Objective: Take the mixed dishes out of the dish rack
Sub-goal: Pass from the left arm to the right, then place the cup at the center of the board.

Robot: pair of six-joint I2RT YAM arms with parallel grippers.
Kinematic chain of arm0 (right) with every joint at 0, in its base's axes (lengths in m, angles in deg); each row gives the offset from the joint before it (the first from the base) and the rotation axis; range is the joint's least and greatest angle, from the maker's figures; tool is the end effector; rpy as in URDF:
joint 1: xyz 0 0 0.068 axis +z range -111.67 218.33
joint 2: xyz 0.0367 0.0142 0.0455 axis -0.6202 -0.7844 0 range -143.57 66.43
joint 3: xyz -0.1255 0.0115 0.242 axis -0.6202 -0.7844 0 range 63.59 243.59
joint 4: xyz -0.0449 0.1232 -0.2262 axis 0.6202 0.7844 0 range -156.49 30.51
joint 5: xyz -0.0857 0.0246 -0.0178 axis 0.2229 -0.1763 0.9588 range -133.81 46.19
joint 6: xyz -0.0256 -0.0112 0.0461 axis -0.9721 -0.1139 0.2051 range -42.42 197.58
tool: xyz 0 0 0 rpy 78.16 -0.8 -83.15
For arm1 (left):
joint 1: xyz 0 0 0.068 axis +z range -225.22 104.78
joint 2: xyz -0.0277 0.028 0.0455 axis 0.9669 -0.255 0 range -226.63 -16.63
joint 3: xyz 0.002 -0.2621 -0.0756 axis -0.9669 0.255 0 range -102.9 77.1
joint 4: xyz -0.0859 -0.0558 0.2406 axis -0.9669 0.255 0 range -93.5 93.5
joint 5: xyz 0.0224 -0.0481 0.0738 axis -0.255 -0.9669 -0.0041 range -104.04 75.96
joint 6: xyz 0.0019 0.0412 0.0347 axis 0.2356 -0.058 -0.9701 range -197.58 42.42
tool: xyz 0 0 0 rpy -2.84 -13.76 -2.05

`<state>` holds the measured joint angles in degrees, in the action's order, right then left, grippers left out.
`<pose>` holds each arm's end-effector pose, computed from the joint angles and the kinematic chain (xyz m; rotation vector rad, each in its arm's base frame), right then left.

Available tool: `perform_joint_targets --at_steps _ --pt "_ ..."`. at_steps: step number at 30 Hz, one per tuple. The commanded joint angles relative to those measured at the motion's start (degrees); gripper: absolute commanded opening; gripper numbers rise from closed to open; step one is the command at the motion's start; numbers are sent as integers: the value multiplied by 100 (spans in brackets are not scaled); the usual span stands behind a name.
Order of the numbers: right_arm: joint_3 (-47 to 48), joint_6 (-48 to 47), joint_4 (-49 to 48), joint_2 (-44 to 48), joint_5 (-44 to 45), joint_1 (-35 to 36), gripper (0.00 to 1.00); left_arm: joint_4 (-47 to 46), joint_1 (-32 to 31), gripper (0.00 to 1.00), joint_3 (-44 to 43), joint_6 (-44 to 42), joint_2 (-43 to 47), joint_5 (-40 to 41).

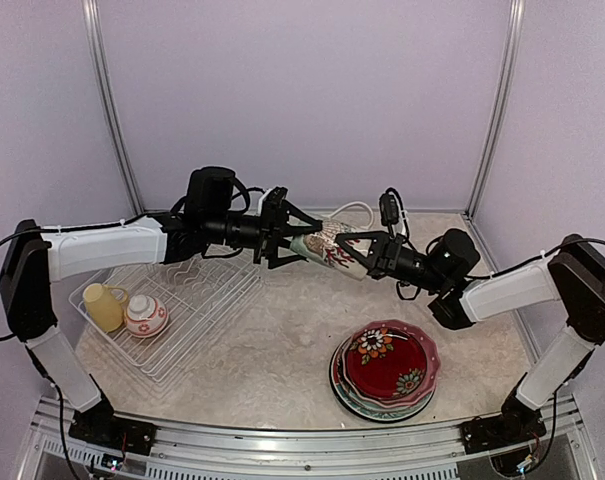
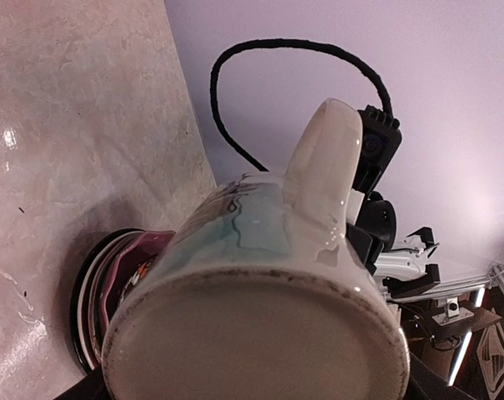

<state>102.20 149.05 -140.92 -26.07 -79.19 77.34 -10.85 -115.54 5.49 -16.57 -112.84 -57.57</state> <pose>0.2363 0.2180 0.2509 -0.2334 1.5653 1.9653 0.2828 -0.2720 0.2990 0.2397 2.2672 -1.7997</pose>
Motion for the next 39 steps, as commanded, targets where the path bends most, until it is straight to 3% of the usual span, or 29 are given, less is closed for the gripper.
perform_joint_targets --at_steps 1,5,8,9,18,22,28,33,39 --pt "-39 -228 82 223 155 34 0 -526 -69 29 136 -153 134 -98" --pt "-70 -558 580 506 222 19 0 -310 -7 60 245 -329 184 -29" --pt "-101 -1009 1296 818 373 -15 0 51 75 95 357 -528 292 180" --pt "-126 -1140 1530 922 426 -35 0 198 102 98 385 -598 327 253" --pt "-431 -2130 3839 2113 905 -395 0 1089 436 99 471 -1103 491 411" --pt "-169 -3166 5988 2846 1526 -595 0 1558 523 99 377 -1458 659 643" --pt "875 -4442 9543 3573 3442 -658 0 2248 496 99 79 -1997 821 1042" --pt "1575 -4336 11684 3486 4629 -687 0 2336 458 99 -40 -2126 814 1063" --pt "1927 -3913 13333 2793 4773 -692 0 2223 435 99 -62 -2146 738 997"
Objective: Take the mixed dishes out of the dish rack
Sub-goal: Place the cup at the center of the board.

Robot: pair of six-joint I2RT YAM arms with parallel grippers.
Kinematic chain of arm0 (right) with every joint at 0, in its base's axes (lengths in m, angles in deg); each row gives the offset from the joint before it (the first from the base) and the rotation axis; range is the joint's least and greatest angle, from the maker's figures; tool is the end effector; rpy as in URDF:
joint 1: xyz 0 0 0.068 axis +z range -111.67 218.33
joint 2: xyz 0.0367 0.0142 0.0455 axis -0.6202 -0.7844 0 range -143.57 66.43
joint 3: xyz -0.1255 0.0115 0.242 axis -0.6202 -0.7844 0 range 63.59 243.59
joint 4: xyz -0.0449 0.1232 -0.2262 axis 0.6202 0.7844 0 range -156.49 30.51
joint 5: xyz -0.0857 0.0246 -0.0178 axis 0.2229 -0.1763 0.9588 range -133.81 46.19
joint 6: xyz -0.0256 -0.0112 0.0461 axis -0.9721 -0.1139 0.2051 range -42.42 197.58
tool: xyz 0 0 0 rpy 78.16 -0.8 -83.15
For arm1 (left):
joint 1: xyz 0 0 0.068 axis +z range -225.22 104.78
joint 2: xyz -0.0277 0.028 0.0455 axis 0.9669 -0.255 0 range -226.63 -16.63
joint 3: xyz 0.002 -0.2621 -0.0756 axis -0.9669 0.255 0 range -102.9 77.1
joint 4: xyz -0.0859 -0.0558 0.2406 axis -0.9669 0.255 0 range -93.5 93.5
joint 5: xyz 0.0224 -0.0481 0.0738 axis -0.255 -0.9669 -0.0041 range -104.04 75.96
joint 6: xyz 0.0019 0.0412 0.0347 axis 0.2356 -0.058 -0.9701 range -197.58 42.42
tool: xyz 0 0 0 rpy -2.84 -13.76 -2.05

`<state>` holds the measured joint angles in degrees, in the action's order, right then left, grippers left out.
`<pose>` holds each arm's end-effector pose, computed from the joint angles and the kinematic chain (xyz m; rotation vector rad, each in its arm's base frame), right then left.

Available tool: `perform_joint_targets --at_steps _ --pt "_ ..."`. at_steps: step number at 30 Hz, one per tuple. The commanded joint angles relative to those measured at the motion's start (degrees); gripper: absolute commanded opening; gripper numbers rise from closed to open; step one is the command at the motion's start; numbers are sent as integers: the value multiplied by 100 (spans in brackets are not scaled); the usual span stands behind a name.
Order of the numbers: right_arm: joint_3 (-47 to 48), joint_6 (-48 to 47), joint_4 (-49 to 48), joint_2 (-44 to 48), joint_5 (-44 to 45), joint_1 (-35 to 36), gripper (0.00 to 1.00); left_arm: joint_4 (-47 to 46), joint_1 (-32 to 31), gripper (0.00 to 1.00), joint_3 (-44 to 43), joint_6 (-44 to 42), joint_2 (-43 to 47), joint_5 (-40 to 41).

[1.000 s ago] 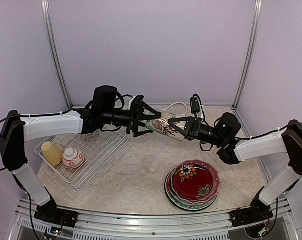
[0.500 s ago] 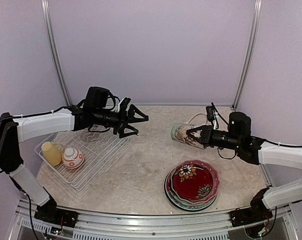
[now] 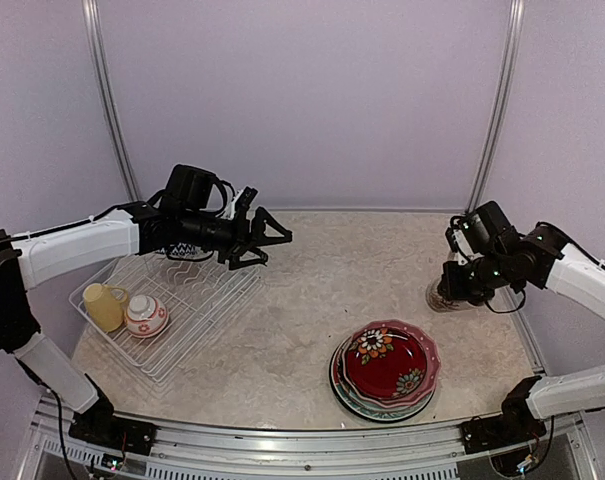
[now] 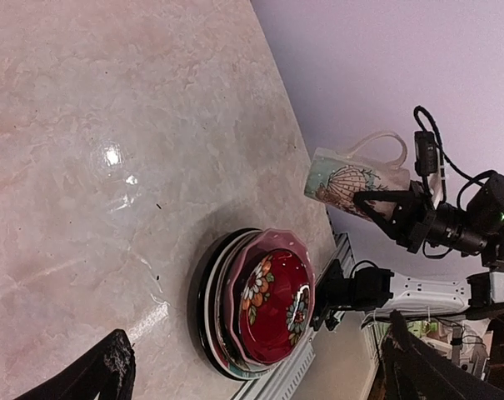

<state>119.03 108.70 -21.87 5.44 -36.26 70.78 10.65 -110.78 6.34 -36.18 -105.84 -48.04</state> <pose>0.1811 0.1096 0.2965 0.0301 2.4645 0.3320 0.2773 -0.2225 0.3011 0.2722 2.3618 -1.3601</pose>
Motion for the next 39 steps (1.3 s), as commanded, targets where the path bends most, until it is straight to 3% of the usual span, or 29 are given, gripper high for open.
perform_joint_targets --at_steps 1,11,26,28,33,39 --pt "206 194 1589 -452 517 -37 0 63 -44 99 -142 -190 16 29" --pt "-659 152 1359 -767 -319 -89 0 216 -49 99 -116 -203 34 -54" --pt "-646 -18 2137 -429 -682 -89 0 148 -274 99 -263 -70 -195 -54" --pt "-600 -18 2164 -389 -619 -97 7 166 -290 99 -300 -71 -209 -47" --pt "-613 -18 2096 -302 -496 -90 38 193 -341 99 -366 -42 -288 -25" --pt "-509 -15 2058 -121 -477 -89 53 293 -400 99 -414 -25 -258 137"
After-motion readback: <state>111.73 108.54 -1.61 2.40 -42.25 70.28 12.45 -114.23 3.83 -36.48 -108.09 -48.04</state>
